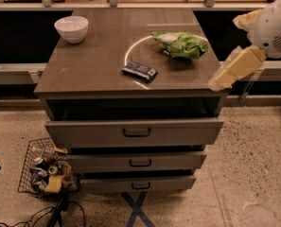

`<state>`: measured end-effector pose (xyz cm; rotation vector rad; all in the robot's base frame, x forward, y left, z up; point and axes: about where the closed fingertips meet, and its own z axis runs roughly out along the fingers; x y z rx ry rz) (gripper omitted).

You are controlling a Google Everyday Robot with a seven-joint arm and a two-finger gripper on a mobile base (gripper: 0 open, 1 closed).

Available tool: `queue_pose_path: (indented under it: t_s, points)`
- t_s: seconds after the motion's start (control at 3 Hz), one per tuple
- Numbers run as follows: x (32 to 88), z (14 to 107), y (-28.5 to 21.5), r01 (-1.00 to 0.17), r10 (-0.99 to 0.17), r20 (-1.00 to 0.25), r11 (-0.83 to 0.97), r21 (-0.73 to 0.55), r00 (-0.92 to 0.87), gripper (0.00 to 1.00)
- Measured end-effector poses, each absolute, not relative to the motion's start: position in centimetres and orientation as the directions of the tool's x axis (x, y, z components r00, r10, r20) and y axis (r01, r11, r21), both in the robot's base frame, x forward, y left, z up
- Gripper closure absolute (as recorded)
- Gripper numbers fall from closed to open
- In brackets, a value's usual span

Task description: Move rxbar blueberry near white bowl

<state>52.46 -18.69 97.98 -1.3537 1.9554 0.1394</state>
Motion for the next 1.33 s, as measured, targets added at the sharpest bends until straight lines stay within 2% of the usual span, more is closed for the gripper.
queue_pose_path:
  t_s: [0.33,0.67,1.33]
  points:
    - [57.0,99.3,-15.6,-0.834,-0.614,-0.785,0.474,-0.281,-0.084,0.00]
    - [59.1,99.4,-14.0,-0.832,-0.533,-0.844,0.497,-0.247,-0.068,0.00]
    - [59.4,98.1,-13.0,-0.831,-0.491,-0.868,0.512,-0.219,-0.074,0.00]
